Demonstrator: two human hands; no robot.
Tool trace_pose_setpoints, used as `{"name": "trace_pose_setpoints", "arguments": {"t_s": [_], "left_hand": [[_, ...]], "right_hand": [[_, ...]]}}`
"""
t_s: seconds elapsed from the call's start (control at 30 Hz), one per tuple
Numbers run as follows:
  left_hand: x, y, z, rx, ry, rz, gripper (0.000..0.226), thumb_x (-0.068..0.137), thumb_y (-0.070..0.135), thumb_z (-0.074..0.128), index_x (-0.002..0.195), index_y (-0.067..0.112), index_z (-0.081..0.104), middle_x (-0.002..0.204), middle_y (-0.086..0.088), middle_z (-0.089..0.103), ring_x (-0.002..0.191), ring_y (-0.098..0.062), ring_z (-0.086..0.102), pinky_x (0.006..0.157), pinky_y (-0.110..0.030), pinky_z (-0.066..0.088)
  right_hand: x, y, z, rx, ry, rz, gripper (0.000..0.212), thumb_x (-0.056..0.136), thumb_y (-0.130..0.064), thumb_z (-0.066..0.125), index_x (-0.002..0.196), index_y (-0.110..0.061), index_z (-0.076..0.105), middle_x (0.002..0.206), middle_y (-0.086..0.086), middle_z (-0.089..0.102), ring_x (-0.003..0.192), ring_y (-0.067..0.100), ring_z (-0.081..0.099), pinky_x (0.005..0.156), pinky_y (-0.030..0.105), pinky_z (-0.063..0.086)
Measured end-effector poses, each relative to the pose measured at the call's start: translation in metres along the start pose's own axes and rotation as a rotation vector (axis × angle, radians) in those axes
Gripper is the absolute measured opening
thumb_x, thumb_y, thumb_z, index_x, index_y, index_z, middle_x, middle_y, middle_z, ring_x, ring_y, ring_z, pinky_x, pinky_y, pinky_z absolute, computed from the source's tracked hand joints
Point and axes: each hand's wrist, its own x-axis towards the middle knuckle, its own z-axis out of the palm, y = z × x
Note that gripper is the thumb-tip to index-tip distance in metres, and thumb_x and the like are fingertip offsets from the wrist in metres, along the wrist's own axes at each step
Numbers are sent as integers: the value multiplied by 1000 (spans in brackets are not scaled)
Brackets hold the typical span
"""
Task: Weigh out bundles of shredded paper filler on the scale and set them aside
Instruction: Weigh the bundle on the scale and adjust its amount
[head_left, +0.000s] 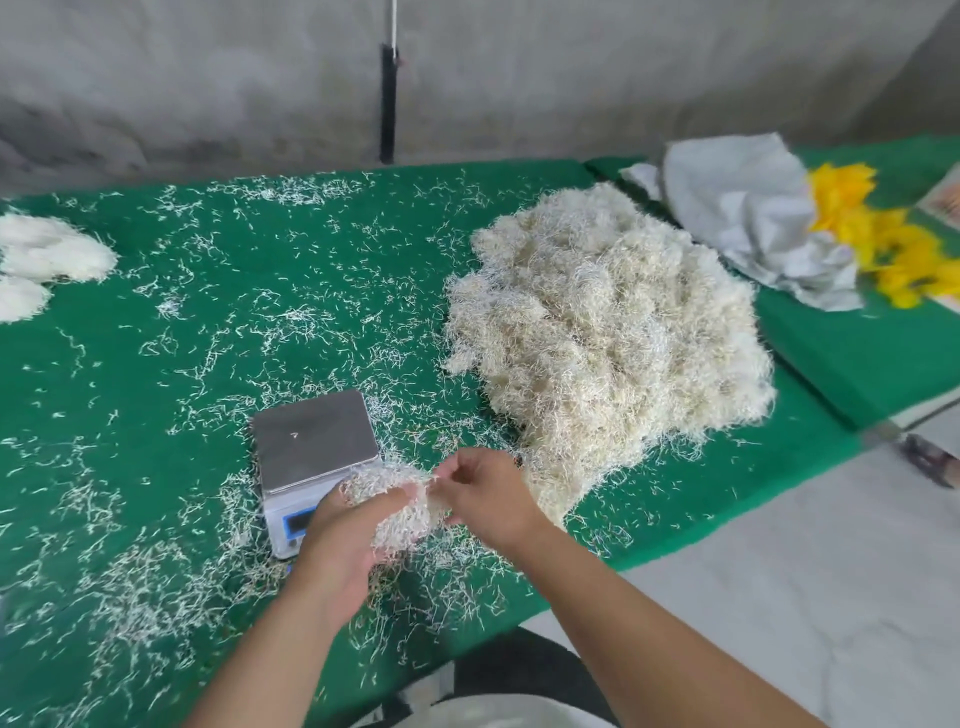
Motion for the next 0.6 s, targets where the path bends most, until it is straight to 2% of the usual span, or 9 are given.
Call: {"name": "trace_pose_setpoints", "arguments": {"t_s": [0.07,0.13,0.2,0.27,0.33,0.43,0.5,0.6], "left_hand": [[0,0,-7,-57,51,25,119,72,33,91,163,25,16,168,-2,24,149,-26,30,116,-50,31],[1,3,-13,-97,94,54,114,74,36,90,163,28,18,168,1,24,148,-23,32,115,-48,32],[1,3,-18,-113,110,59,111,75,41,89,162,28,20,168,4,24,149,-23,31,118,-51,29],[4,2,-21,-94,102,60,110,74,44,89,160,26,22,168,3,23,151,-25,29,121,-54,25],[4,2,-24,-81,123,73,112,70,45,90,159,24,25,167,1,25,150,-27,31,122,-57,26],[4,4,-27,-95,158,87,88,74,41,90,144,24,39,162,-1,34,141,-31,41,116,-54,31],[4,4,-26,-101,188,95,85,80,38,88,147,24,37,160,-2,36,136,-31,44,112,-52,35],[4,6,-27,-129,199,121,90,81,36,88,153,22,36,157,-3,42,133,-28,47,112,-53,39]], "right_hand": [[-1,-7,9,78,-106,33,33,93,-37,78,108,-14,60,102,8,73,87,21,78,72,34,66],[1,-13,19,92,-171,84,53,85,-51,83,115,-18,53,111,10,70,92,20,78,76,39,67],[4,-14,28,1,-158,72,44,88,-48,82,107,-18,55,101,7,72,82,17,78,80,45,66],[7,-15,31,-45,-128,16,31,93,-39,79,91,-18,56,82,0,71,71,12,75,74,40,64],[10,-16,30,-41,-109,-11,28,94,-35,79,86,-18,57,74,-3,69,67,8,71,69,34,60],[13,-18,29,-3,-126,-12,21,94,-31,79,92,-19,62,69,-6,70,65,5,70,70,30,58],[14,-21,27,39,-158,8,20,95,-25,79,103,-14,64,75,-2,72,68,10,71,74,34,62],[17,-28,25,29,-220,19,30,93,-20,80,115,-10,62,84,3,72,70,11,72,74,29,63]]}}
